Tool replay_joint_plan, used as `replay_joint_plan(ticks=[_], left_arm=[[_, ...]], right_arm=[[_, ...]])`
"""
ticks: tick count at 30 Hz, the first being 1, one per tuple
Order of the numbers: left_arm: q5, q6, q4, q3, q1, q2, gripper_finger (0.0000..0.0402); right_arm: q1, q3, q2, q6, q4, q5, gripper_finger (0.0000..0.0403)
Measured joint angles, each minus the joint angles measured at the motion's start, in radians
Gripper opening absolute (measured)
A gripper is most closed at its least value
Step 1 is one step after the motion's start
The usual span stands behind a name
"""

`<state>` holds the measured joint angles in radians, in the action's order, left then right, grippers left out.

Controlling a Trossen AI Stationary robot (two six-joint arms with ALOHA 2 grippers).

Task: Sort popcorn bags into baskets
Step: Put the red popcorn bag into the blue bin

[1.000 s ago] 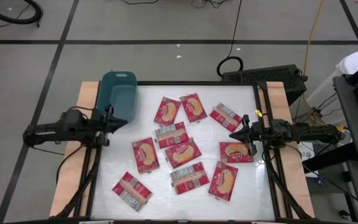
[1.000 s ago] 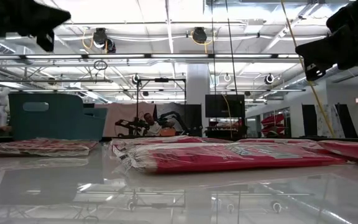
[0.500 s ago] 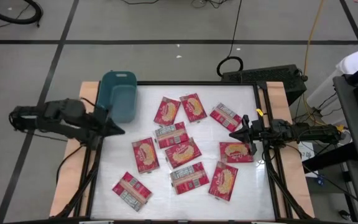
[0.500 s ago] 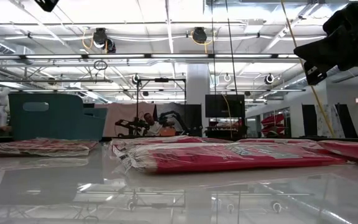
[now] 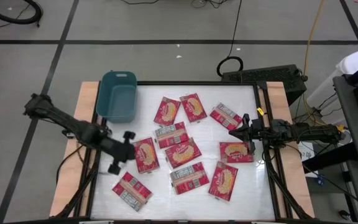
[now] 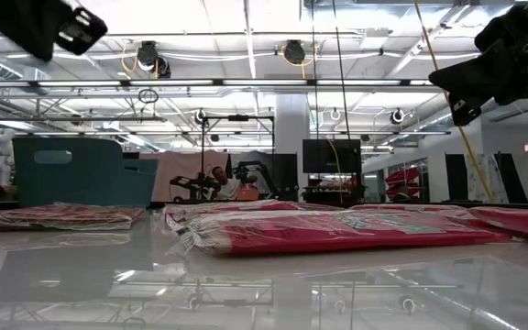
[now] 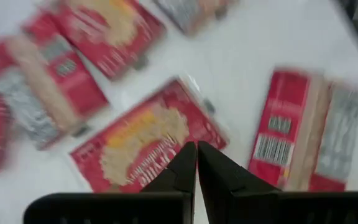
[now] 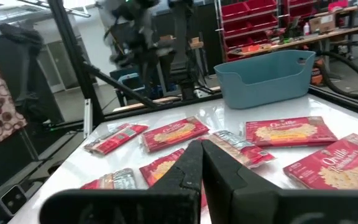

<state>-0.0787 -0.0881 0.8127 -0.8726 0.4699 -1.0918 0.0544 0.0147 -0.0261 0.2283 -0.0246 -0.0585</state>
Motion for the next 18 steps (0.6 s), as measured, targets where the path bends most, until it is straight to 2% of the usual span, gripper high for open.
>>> replay_joint_plan(ticks=[6,9,11,14,18], left_arm=[[-0.041,0.004,-0.004,0.0,0.081,-0.211,0.0037],[-0.08,0.01,-0.006,0.0,0.107,-0.312,0.0085],[-0.142,0.024,-0.006,0.0,0.128,-0.369,0.0127],[-0.242,0.042,-0.003,0.0,0.162,-0.432,0.019],[-0.297,0.068,-0.002,0.0,0.191,-0.493,0.0252]], right_arm=[[0.0,0.0,-0.001,0.015,0.0,0.003,0.0],[0.0,0.0,-0.001,0.033,0.0,0.004,0.0],[0.0,0.0,-0.001,0.028,0.0,0.004,0.0],[0.0,0.0,-0.001,0.024,0.0,0.003,0.0],[0.0,0.0,-0.002,0.023,0.0,0.003,0.0]])
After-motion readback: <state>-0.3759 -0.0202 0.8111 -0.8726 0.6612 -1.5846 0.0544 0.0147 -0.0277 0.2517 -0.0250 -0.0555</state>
